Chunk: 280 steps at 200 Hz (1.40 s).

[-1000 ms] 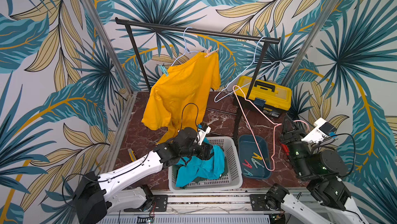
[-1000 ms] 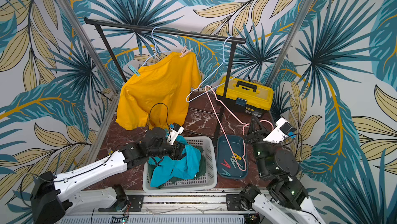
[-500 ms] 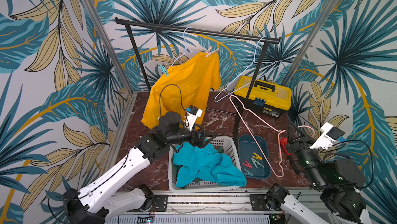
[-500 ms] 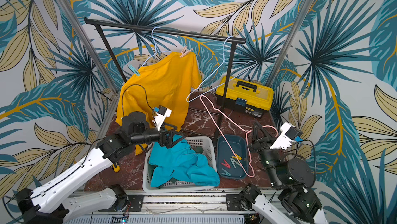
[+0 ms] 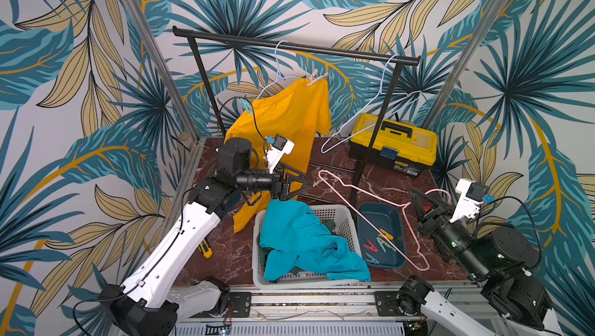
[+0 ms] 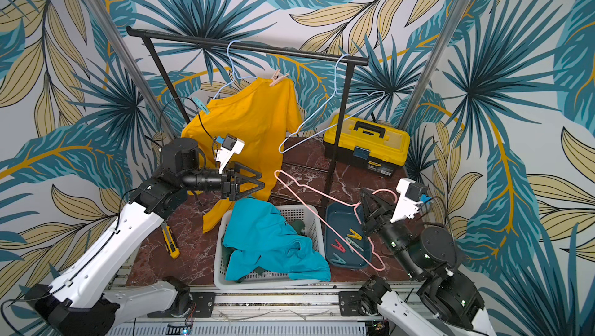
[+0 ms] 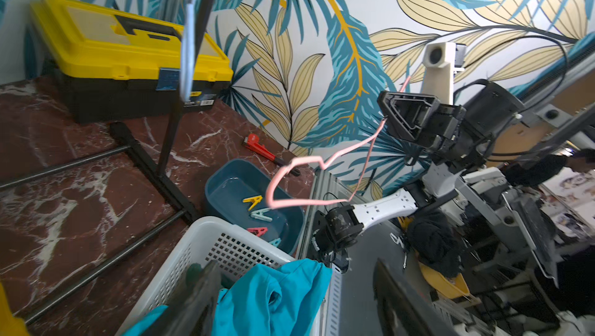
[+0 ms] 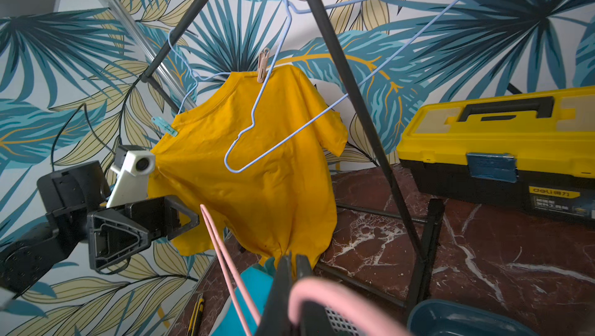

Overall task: Remove the clothespins securing t-shirts to the hanger
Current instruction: Place the hanger on the clothes rail.

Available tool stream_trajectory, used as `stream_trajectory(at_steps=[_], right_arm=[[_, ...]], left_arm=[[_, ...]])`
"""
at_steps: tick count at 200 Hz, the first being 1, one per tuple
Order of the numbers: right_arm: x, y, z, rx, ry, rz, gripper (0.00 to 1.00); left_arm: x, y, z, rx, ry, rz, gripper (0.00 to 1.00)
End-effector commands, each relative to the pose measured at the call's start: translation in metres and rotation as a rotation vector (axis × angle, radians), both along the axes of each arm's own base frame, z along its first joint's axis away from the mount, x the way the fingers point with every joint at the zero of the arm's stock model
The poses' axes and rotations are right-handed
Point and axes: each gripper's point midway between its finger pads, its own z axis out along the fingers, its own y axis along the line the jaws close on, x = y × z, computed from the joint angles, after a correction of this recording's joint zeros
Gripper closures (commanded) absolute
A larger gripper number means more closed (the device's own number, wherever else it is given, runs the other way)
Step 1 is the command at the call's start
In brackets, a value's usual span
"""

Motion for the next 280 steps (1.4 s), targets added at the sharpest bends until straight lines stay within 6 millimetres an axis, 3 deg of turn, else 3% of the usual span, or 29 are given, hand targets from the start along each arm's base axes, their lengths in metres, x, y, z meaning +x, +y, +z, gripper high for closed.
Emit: stream_trajectory(at_steps=[1,63,74,90,137,151,160,181,199,217,237,256,280], right_arm=[[-0.007,0.019,0.008,-0.008,-0.027,0.112,1.0],[-0.002,0.036,0.015,0.009,-0.042,0.176,1.0],[0.0,0.036,0.016,0.012,-0.045,0.167,1.0],[0.002,0.034,0.016,0.016,-0.046,0.151,1.0],[0.003,0.032,0.014,0.022,-0.038,0.139,1.0],[0.003,0.031,0.014,0.021,-0.039,0.135,1.0],[0.003,0.03,0.014,0.022,-0.038,0.13,1.0],[0.004,0.03,0.014,0.019,-0.039,0.128,1.0],[0.005,0.028,0.013,0.018,-0.034,0.115,0.84],[0.006,0.023,0.01,0.02,-0.028,0.088,0.51],[0.006,0.009,0.006,0.03,-0.021,0.024,0.27],[0.003,-0.006,0.0,0.046,-0.022,-0.039,0.12],[-0.002,-0.023,-0.007,0.056,-0.028,-0.104,0.05]], left_arm=[[-0.018,-0.001,0.017,-0.039,-0.042,-0.115,0.25],[-0.011,0.0,0.007,-0.017,-0.034,-0.072,0.46],[-0.008,0.0,0.005,-0.01,-0.023,-0.057,0.56],[-0.012,0.0,0.006,-0.015,-0.021,-0.074,0.62],[-0.027,0.002,0.006,-0.032,-0.021,-0.131,0.69],[-0.028,0.003,0.006,-0.034,-0.018,-0.13,0.8],[-0.026,0.003,0.006,-0.029,-0.01,-0.113,1.0],[-0.026,0.003,0.01,-0.033,-0.017,-0.106,1.0],[-0.026,0.004,0.015,-0.036,-0.026,-0.098,1.0],[-0.025,0.005,0.021,-0.039,-0.048,-0.082,1.0],[-0.018,0.01,0.024,-0.025,-0.1,-0.008,1.0],[-0.017,0.015,0.026,-0.001,-0.144,0.036,1.0],[-0.022,0.023,0.022,0.055,-0.193,0.058,1.0]])
